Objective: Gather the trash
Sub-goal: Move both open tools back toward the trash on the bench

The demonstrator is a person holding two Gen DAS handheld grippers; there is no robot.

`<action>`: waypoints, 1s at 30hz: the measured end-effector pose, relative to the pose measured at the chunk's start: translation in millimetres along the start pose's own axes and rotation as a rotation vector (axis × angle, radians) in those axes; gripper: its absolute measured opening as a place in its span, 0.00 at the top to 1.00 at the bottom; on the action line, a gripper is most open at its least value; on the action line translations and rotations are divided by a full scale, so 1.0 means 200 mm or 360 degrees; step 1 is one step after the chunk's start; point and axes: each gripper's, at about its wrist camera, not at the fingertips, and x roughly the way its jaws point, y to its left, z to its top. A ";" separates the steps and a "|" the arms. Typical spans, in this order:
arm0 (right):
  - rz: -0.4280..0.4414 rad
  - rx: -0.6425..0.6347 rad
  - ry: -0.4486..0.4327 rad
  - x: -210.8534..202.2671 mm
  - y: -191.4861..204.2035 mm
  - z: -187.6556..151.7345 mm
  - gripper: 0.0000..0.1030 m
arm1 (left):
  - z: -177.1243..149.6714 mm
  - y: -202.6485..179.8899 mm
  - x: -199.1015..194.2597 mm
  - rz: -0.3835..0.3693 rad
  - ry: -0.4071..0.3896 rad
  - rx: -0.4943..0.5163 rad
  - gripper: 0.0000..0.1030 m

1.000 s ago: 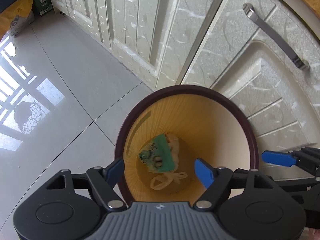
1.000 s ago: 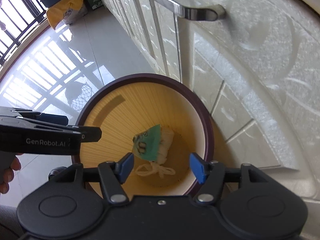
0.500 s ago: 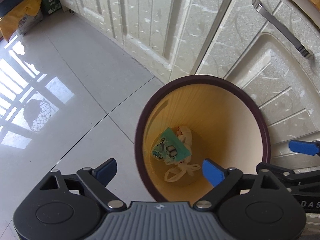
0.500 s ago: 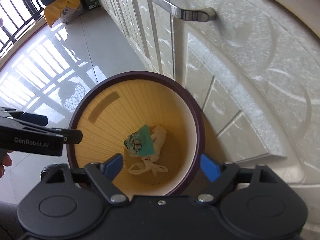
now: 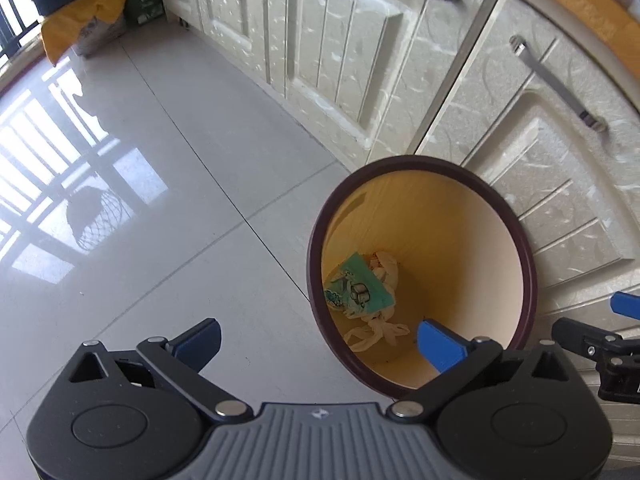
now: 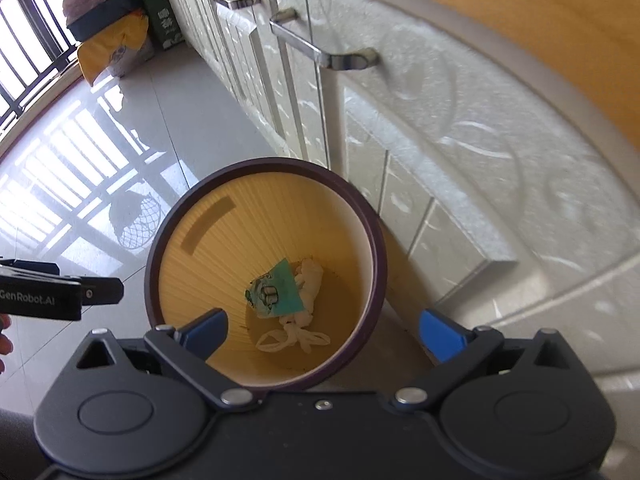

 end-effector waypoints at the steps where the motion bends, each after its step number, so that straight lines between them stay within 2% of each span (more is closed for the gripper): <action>1: -0.0012 -0.0003 -0.0011 -0.02 0.00 -0.01 0.00 | -0.01 0.00 -0.02 0.0013 -0.0018 0.0006 0.00; 6: -0.0083 -0.0005 -0.0078 -0.14 0.01 -0.04 0.00 | -0.06 0.00 -0.13 0.0030 -0.0070 0.0013 0.00; 15: -0.0103 0.0032 -0.0224 -0.39 0.02 -0.10 0.00 | -0.16 -0.01 -0.38 0.0012 -0.0199 -0.0025 0.00; 30: -0.0147 0.0027 -0.0512 -0.86 0.06 -0.20 0.00 | -0.32 -0.04 -0.88 -0.0024 -0.0530 -0.0045 0.00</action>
